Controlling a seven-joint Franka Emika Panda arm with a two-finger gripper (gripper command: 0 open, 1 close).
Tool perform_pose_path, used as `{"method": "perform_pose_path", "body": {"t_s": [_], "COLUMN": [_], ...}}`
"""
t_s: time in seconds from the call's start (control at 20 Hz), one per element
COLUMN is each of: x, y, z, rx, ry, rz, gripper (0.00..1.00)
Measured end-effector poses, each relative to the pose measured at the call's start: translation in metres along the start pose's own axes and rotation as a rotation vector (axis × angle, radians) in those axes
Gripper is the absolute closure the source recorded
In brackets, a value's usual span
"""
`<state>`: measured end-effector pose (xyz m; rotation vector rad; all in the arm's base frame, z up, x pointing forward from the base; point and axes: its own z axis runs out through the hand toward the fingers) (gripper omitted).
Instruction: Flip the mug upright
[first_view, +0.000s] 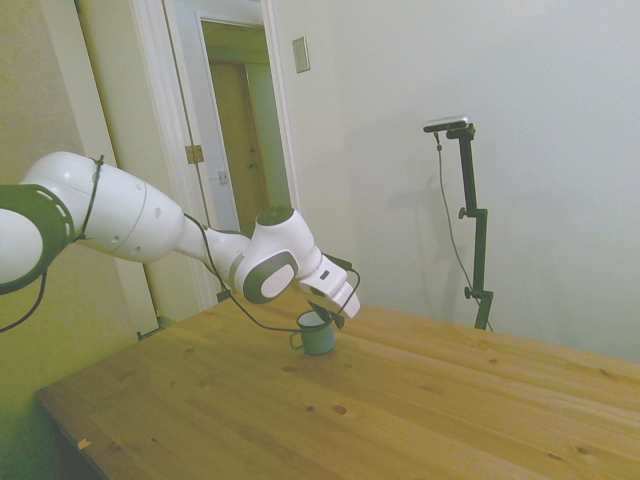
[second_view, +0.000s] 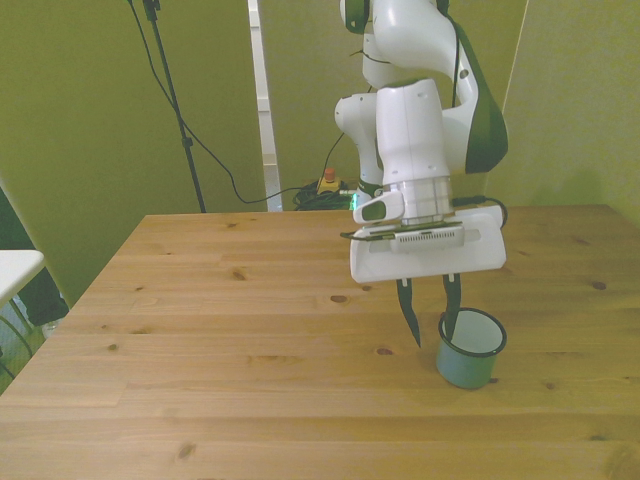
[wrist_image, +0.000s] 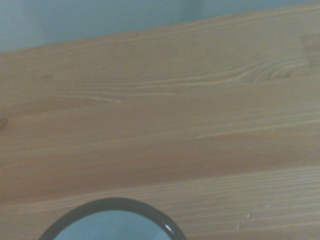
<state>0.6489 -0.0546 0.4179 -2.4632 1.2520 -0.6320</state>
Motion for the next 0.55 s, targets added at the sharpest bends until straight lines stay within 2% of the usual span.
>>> {"method": "perform_pose_path", "body": {"t_s": [0.2, 0.4, 0.55], "x": [0.007, -0.009, -0.026], "y": [0.013, 0.028, 0.035], "z": [-0.060, -0.121, -0.145], "rx": [-0.076, -0.150, -0.169], "ry": [-0.026, -0.093, -0.104], "rz": [-0.028, -0.062, -0.125], "gripper": [0.00, 0.00, 0.00]}}
